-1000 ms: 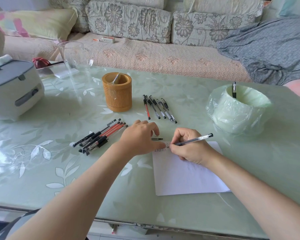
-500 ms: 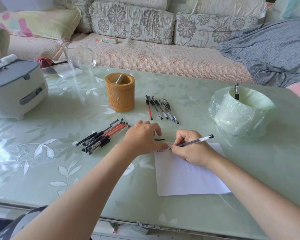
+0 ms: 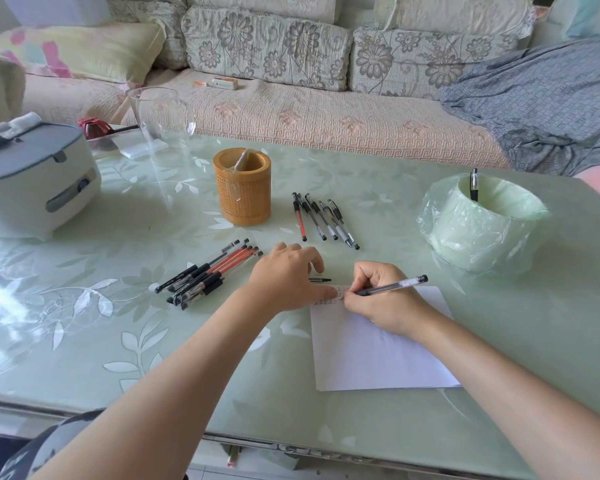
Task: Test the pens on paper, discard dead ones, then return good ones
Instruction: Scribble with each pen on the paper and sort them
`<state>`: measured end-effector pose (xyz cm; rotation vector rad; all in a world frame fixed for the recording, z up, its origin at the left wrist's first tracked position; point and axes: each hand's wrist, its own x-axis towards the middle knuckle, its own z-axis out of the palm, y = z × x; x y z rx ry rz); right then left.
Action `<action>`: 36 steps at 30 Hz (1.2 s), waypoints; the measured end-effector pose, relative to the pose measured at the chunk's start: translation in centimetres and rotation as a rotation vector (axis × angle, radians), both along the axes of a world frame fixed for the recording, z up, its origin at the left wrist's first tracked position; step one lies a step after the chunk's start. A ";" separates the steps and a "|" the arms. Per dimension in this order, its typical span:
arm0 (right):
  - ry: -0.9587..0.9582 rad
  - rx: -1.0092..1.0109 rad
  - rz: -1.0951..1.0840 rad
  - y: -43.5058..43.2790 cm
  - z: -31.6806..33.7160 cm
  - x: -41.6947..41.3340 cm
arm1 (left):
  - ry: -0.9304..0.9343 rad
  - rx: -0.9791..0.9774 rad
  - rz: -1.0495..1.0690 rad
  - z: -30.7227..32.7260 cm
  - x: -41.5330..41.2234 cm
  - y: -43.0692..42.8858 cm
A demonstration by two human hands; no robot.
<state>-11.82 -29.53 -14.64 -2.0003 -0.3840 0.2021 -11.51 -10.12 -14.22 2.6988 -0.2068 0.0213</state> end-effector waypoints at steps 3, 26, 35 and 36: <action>-0.001 0.024 0.004 -0.1 0.0 0.0 | 0.003 0.005 0.002 0.0 0.0 0.0; -0.030 0.000 0.029 0.0 -0.2 0.0 | 0.002 -0.006 0.000 -0.1 0.2 0.0; -0.009 -0.011 0.059 -0.2 -0.1 -0.1 | 0.014 0.000 0.002 0.0 0.1 0.0; -0.009 -0.008 0.060 -0.2 -0.1 -0.1 | 0.018 0.001 0.002 0.0 0.1 0.0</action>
